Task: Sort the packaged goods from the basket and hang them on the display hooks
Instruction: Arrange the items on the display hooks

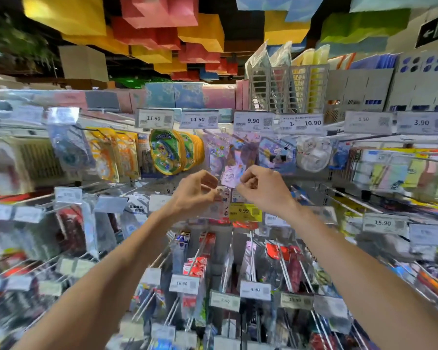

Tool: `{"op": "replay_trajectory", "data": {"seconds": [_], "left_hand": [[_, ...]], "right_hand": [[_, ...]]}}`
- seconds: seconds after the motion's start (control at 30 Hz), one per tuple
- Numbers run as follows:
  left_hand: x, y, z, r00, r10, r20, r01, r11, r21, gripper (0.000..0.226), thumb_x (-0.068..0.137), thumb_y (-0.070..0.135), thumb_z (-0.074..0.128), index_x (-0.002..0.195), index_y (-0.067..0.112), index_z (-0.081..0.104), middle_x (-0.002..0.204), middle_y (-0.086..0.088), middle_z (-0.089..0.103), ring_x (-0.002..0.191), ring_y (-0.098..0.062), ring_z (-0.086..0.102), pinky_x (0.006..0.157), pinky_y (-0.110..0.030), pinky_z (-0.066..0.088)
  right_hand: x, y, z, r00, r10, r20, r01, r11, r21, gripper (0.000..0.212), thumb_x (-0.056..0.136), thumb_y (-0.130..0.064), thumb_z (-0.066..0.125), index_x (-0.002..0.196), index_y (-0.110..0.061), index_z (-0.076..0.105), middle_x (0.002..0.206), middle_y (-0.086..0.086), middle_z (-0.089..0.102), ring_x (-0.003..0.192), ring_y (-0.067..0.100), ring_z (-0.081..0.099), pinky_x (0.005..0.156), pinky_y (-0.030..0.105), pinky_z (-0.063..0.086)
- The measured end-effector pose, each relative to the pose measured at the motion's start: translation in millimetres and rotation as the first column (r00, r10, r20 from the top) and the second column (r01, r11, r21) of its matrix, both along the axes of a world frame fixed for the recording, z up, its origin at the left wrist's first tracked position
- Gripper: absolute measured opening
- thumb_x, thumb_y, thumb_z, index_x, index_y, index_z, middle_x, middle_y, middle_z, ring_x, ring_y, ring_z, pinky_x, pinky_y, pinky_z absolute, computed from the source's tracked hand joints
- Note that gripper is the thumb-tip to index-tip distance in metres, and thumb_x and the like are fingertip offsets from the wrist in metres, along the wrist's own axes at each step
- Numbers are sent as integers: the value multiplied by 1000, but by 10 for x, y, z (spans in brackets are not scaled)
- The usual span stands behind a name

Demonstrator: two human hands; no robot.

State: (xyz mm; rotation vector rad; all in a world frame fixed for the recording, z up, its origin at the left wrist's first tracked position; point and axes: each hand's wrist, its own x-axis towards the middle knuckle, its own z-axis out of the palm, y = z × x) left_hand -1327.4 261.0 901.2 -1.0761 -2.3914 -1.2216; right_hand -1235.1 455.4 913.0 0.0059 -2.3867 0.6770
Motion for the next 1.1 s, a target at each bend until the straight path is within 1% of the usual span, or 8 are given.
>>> {"op": "replay_trajectory", "data": {"seconds": [0.1, 0.23, 0.3, 0.4, 0.53, 0.67, 0.83, 1.1], "left_hand": [[273, -161, -46, 993, 48, -111, -42, 998, 54, 19, 87, 3, 70, 97, 18, 71, 91, 10, 71, 82, 15, 63, 80, -9, 49], [737, -283, -190, 987, 150, -64, -151, 989, -6, 14, 89, 2, 69, 97, 12, 73, 90, 2, 73, 74, -3, 65, 67, -10, 48], [992, -379, -381, 976, 218, -6, -218, 973, -77, 13, 89, 2, 71, 99, 10, 75, 90, 2, 74, 73, 1, 65, 69, -11, 51], [1529, -528, -787, 924, 368, 101, -352, 925, -146, 18, 87, -1, 69, 97, 13, 74, 84, 10, 73, 73, 5, 65, 74, -9, 50], [2523, -864, -1356, 788, 572, 228, -518, 816, -256, 19, 85, 0, 68, 95, 15, 73, 80, 10, 68, 76, -9, 64, 67, -11, 46], [3655, -1328, -1951, 541, 772, 334, -692, 634, -344, 16, 92, 2, 67, 107, 2, 72, 101, -13, 73, 85, -20, 64, 75, -23, 49], [5497, -1687, -2519, 113, 877, 466, -846, 331, -418, 34, 89, 22, 67, 115, 0, 68, 115, -15, 73, 101, -26, 69, 90, -36, 53], [9042, -1522, -3162, -479, 691, 541, -851, -214, -479, 24, 92, 15, 69, 115, 13, 64, 108, -3, 66, 94, -21, 63, 77, -28, 50]], "right_hand": [[89, -85, -73, 993, 114, -41, -111, 991, 73, 13, 87, -25, 75, 88, -17, 65, 68, -10, 62, 67, 13, 60, 69, 32, 49], [245, -117, -207, 951, 310, -15, -304, 941, 146, 12, 83, -20, 77, 91, -14, 70, 74, -6, 66, 69, 12, 60, 74, 30, 50], [347, -152, -340, 916, 400, 30, -398, 896, 198, 13, 84, -19, 77, 91, -11, 69, 73, -7, 64, 70, 14, 58, 71, 24, 46], [544, -264, -613, 838, 524, 154, -546, 810, 213, 16, 86, -20, 77, 93, -10, 68, 74, -5, 61, 74, 17, 57, 66, 19, 35], [832, -680, -1149, 669, 609, 426, -725, 662, 191, 26, 85, -27, 77, 101, -7, 67, 91, 8, 71, 86, 28, 66, 81, 37, 51], [1396, -1353, -1709, 473, 682, 558, -866, 475, 153, 25, 87, -31, 77, 97, -12, 64, 91, 3, 68, 86, 21, 63, 76, 32, 44], [2562, -2393, -2288, 176, 740, 649, -982, 179, 62, 33, 88, -22, 77, 114, -4, 67, 110, 11, 71, 95, 30, 70, 88, 36, 51], [5607, -3557, -2760, -283, 646, 709, -912, -411, 11, 24, 88, -22, 78, 102, -10, 64, 99, 8, 68, 98, 34, 68, 78, 34, 47]]}}
